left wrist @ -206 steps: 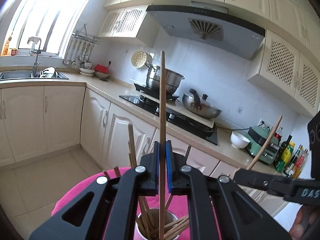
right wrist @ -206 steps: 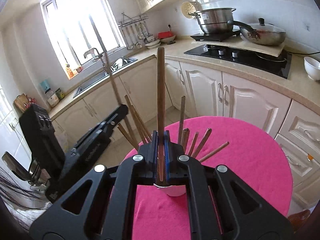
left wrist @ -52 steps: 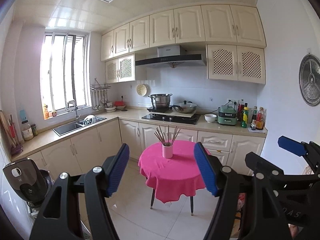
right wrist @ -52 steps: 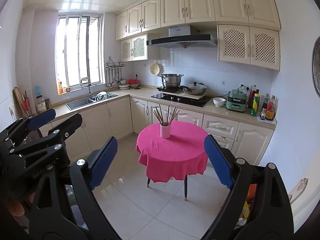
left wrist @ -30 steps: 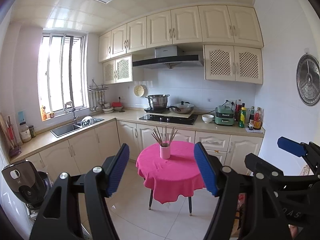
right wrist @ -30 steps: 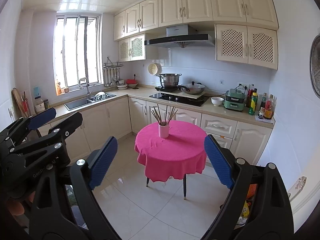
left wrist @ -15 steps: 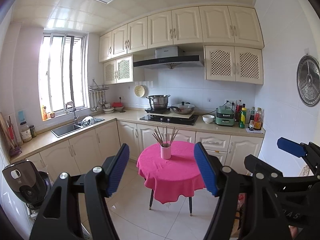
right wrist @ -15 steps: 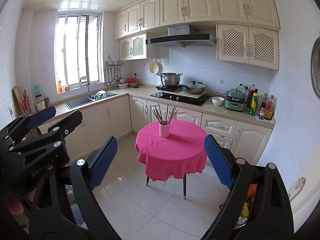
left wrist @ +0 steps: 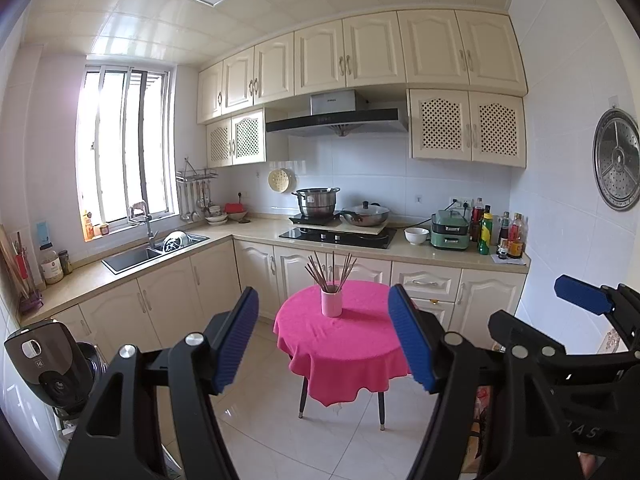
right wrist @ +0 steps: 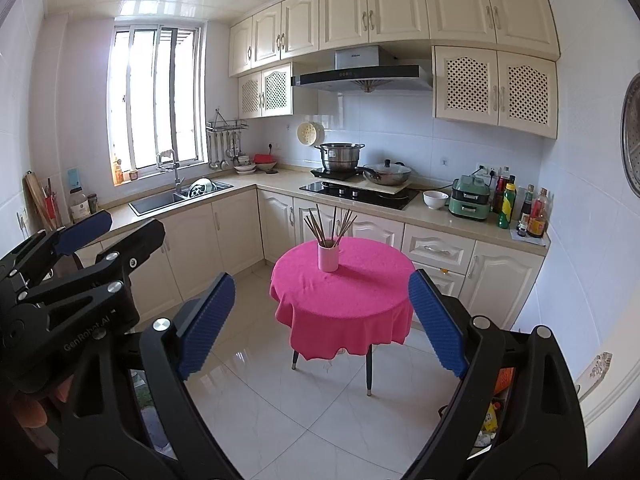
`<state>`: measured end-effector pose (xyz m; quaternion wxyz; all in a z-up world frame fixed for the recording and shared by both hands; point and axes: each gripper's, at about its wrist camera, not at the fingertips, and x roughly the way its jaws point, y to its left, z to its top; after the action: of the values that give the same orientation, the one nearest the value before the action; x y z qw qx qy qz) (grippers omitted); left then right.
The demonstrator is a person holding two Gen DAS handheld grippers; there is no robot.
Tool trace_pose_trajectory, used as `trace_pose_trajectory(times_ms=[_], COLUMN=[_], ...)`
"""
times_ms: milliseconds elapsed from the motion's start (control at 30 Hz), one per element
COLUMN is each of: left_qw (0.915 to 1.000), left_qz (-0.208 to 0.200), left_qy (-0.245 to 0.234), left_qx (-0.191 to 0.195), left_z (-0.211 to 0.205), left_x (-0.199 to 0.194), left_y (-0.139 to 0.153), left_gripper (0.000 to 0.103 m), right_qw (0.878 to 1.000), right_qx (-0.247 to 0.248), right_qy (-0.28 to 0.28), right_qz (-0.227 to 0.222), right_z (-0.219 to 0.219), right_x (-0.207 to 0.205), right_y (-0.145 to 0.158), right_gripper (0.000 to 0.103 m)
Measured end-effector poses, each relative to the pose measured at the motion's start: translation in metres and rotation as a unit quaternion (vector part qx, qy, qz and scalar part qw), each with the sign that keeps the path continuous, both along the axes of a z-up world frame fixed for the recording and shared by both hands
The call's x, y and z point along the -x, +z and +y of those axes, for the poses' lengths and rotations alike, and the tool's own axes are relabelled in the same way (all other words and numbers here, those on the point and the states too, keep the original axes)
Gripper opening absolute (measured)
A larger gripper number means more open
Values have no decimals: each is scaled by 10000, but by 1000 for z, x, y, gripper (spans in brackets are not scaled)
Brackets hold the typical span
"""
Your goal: Organize utensils
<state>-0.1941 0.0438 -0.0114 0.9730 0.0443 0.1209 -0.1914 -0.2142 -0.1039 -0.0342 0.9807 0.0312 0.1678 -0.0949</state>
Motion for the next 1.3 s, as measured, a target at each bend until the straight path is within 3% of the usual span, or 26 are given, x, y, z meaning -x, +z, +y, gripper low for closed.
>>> trace_pose_trajectory(times_ms=[1300], left_qw=[10000], left_qz=[66], left_qy=[-3], left_qx=[-42], left_z=[3], left_x=[-16], left_y=[-6], left_gripper=[66], right_qw=[9999], right_qx=[-35], right_qy=[17], right_qz=[114], right_z=[-3], right_x=[-12], right_y=[-8], right_gripper=[87])
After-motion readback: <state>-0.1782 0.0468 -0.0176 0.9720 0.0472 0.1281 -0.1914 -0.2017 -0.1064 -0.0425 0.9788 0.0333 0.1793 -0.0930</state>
